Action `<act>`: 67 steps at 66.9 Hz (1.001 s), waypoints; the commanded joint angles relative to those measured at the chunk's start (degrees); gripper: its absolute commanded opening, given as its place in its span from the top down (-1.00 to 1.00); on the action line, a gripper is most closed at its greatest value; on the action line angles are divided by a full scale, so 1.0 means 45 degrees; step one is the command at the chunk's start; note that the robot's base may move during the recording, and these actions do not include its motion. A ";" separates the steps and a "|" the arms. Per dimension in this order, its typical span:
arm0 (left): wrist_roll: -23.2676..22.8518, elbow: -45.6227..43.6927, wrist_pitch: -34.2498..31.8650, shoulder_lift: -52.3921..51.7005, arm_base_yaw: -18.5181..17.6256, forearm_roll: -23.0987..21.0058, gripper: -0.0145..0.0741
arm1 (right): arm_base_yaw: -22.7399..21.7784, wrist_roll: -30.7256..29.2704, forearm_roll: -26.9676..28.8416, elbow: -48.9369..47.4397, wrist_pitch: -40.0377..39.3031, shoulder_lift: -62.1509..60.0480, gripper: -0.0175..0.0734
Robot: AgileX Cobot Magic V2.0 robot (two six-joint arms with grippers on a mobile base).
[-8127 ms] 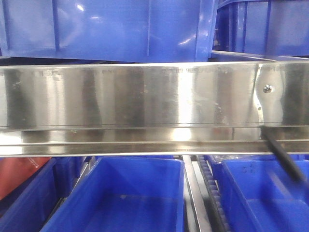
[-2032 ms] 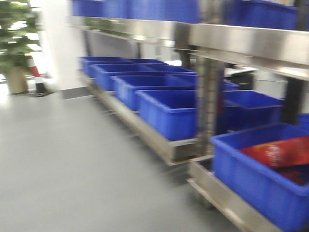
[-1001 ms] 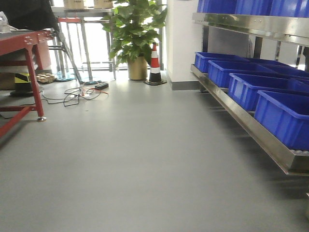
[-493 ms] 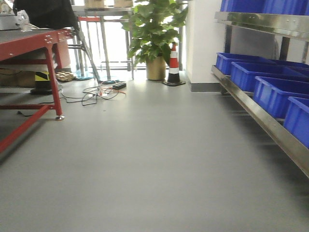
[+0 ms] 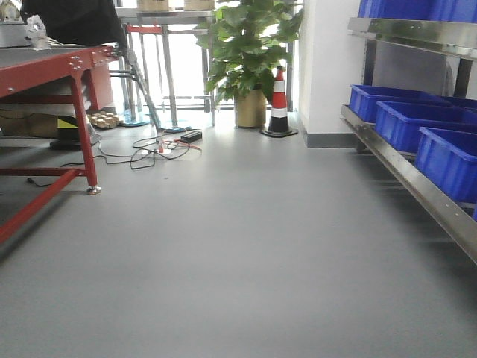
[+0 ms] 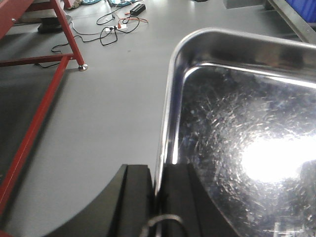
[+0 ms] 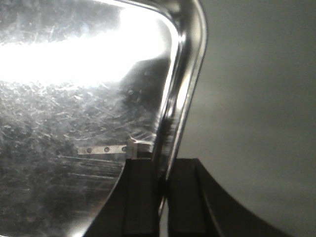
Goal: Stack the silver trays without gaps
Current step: 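Drive the base away from the rack holding the tray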
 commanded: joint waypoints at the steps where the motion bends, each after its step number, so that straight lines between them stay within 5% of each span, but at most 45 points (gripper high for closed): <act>1: -0.0292 -0.0068 -0.0266 -0.0014 -0.0047 0.0980 0.71 | 0.0115 -0.0447 0.0227 -0.0079 -0.0119 -0.0033 0.67; 67: -0.0292 -0.0068 -0.0266 -0.0014 -0.0047 0.1007 0.71 | 0.0115 -0.0447 0.0227 -0.0079 -0.0418 -0.0033 0.67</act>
